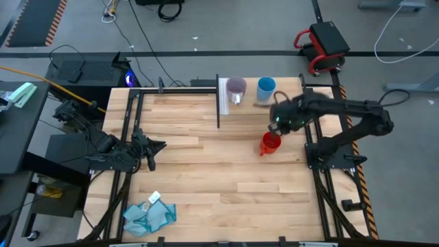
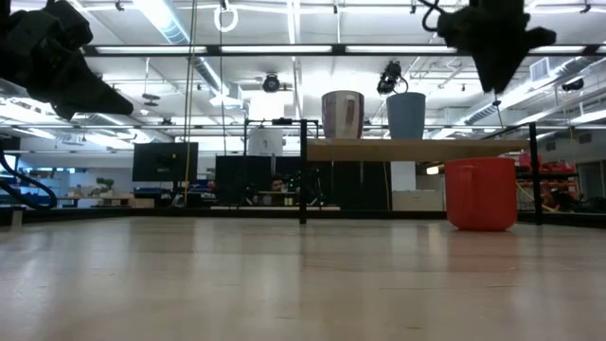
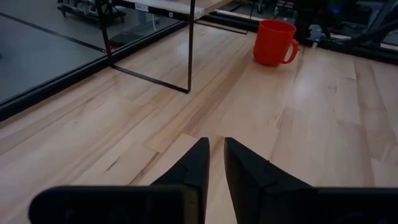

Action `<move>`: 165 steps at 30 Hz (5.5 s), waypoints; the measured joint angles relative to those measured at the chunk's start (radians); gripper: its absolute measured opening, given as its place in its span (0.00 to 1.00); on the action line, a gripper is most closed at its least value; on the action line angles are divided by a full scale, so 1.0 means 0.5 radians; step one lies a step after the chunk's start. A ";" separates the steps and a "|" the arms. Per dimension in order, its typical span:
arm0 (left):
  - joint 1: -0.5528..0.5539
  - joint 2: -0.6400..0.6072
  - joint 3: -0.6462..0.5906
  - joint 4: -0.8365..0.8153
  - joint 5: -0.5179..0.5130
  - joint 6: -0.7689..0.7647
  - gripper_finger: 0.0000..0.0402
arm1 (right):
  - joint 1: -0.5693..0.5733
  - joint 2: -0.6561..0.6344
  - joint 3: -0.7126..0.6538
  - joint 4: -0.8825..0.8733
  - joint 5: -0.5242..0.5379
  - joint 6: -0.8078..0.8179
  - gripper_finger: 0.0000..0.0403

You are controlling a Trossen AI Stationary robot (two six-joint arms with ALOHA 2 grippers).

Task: Stack small to large cups/mugs on shelf
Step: Put the orange mug on the shelf

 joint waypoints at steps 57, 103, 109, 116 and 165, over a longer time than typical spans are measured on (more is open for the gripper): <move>0.000 0.000 0.000 0.013 0.003 0.019 0.20 | -0.039 0.226 -0.721 0.739 0.063 -0.056 0.28; 0.000 0.000 0.002 0.003 0.004 0.021 0.19 | -0.376 0.156 0.395 -0.074 0.270 -0.913 0.00; 0.000 0.000 0.002 -0.001 0.004 0.013 0.18 | -0.583 0.150 0.368 -0.071 0.258 -1.086 0.00; 0.000 0.000 0.002 -0.002 0.004 0.006 0.19 | -0.835 0.115 0.367 -0.071 0.244 -1.302 0.00; 0.000 0.000 0.002 0.001 -0.057 0.020 0.20 | -1.266 0.209 0.360 0.105 0.442 -1.549 0.11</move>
